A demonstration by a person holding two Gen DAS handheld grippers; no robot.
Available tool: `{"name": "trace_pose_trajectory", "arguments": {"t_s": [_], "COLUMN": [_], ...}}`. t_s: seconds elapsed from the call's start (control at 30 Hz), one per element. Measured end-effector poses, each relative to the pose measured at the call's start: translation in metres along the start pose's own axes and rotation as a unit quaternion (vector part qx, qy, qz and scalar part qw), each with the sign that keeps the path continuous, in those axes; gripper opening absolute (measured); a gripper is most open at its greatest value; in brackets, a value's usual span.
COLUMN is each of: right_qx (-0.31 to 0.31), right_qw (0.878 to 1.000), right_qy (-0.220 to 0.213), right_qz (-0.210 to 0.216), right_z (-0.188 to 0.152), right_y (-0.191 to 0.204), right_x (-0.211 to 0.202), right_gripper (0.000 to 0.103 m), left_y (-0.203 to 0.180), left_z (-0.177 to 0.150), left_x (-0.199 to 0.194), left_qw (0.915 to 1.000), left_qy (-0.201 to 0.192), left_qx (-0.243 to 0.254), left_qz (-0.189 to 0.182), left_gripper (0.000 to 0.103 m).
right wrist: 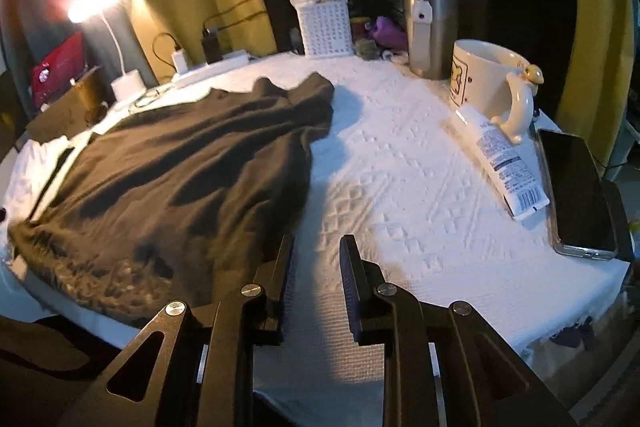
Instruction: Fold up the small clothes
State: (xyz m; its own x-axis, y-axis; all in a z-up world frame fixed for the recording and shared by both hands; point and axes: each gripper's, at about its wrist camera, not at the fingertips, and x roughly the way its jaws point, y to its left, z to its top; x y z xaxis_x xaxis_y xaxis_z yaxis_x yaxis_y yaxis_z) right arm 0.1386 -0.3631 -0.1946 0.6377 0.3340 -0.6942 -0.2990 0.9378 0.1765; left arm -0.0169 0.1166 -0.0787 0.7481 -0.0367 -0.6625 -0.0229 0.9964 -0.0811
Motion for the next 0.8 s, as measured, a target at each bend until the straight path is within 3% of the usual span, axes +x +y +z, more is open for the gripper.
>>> {"name": "trace_pose_trajectory", "arguments": {"t_s": [0.5, 0.63, 0.8], "right_qx": [-0.059, -0.067, -0.054], "right_qw": [0.998, 0.997, 0.999], "right_qy": [0.014, 0.008, 0.006], "right_qz": [-0.018, -0.025, -0.004], "right_z": [-0.004, -0.005, -0.006], "right_y": [0.042, 0.043, 0.037], "right_x": [0.017, 0.016, 0.013], "right_gripper": [0.025, 0.058, 0.059], "left_y": [-0.028, -0.03, -0.031], "left_z": [0.0, 0.0, -0.003], "left_x": [0.015, 0.019, 0.021], "left_qw": [0.9991, 0.9989, 0.9987], "left_qy": [0.012, 0.015, 0.017], "left_qx": [0.03, 0.029, 0.027], "left_qz": [-0.029, -0.034, -0.039], "left_gripper": [0.016, 0.018, 0.026]}}
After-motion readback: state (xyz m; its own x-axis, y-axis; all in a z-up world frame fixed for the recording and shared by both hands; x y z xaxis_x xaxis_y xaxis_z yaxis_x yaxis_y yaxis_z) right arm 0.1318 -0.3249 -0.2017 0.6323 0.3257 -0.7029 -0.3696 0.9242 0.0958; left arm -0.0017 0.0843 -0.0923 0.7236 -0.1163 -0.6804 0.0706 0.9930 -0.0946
